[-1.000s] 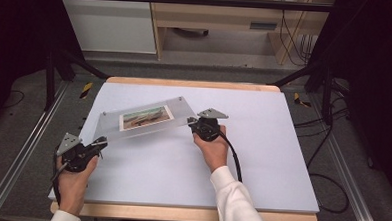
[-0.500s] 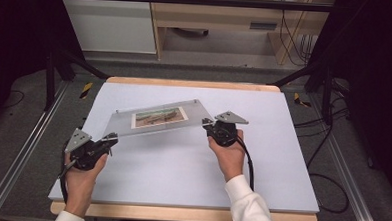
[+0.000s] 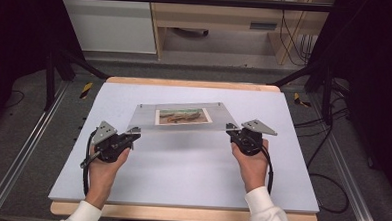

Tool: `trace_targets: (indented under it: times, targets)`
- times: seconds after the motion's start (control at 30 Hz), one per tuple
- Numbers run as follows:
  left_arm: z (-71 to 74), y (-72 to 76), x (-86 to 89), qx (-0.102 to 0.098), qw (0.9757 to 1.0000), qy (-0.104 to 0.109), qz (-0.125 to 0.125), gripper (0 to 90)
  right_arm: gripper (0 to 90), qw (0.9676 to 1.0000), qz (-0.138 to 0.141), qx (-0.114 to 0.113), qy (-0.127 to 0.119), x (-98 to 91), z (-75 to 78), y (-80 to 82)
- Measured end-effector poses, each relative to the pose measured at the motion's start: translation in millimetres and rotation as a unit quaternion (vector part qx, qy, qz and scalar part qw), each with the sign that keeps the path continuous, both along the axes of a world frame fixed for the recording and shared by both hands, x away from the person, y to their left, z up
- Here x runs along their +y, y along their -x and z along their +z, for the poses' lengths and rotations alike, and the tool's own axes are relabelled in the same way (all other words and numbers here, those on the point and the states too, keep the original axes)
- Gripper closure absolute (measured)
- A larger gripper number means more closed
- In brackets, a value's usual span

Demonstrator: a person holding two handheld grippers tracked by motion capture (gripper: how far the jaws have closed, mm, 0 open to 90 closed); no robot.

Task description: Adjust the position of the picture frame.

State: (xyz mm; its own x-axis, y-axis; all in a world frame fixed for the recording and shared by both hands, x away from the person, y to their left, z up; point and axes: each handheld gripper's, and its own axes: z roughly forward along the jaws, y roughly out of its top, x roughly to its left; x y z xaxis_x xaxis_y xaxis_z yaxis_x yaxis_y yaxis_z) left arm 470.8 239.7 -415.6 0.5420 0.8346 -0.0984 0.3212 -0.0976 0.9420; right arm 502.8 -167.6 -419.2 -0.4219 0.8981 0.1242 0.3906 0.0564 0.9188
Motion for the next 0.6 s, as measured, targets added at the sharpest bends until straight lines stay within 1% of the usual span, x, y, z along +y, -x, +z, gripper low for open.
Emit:
trace_targets:
  times: [0.07, 0.17, 0.2, 0.3, 0.33, 0.37, 0.4, 0.43, 0.5, 0.53, 0.6]
  targets:
    - [0.3, -2.5, -6.5, -0.001, 1.0, -0.002, -0.007, 82.3, 84.5, 1.0, -0.005, 0.001, -0.004, -4.6, -0.3, 2.3]
    - [0.1, -3.8, -10.8, -0.002, 0.9999, -0.004, -0.013, 82.3, 84.5, 0.9999, -0.011, -0.001, -0.004, -9.1, -1.1, 4.5]
    - [-0.3, -5.1, -14.7, -0.002, 0.9998, -0.005, -0.019, 82.2, 84.5, 0.9999, -0.015, 0.0, -0.005, -14.2, -2.0, 7.5]
    - [-0.7, -6.4, -18.6, -0.002, 0.9997, -0.005, -0.024, 82.2, 84.5, 0.9998, -0.019, 0.001, -0.006, -17.8, -2.8, 10.2]
    - [-0.9, -7.0, -20.7, -0.003, 0.9996, -0.007, -0.026, 82.2, 84.5, 0.9997, -0.025, 0.001, -0.007, -22.2, -4.2, 13.3]
    - [-1.0, -7.5, -23.0, -0.003, 0.9996, -0.006, -0.029, 82.2, 84.5, 0.9997, -0.025, 0.001, -0.007, -22.2, -4.2, 13.3]
    - [-1.0, -8.6, -27.4, -0.004, 0.9993, -0.009, -0.035, 82.2, 84.5, 0.9995, -0.03, 0.001, -0.01, -26.7, -5.6, 16.5]
    - [-1.0, -8.6, -27.4, -0.004, 0.9993, -0.009, -0.035, 82.2, 84.5, 0.9995, -0.03, 0.001, -0.01, -26.7, -5.6, 16.5]
    - [-1.2, -9.6, -31.8, -0.005, 0.9991, -0.01, -0.041, 82.2, 84.6, 0.9993, -0.036, 0.001, -0.013, -31.4, -6.9, 19.6]
    - [-1.5, -10.4, -34.7, -0.006, 0.9989, -0.01, -0.045, 82.2, 84.6, 0.999, -0.043, 0.002, -0.016, -36.2, -7.9, 23.0]
    - [-1.9, -11.9, -39.4, -0.007, 0.9986, -0.011, -0.052, 82.2, 84.6, 0.9988, -0.047, -0.001, -0.015, -39.9, -8.8, 24.9]
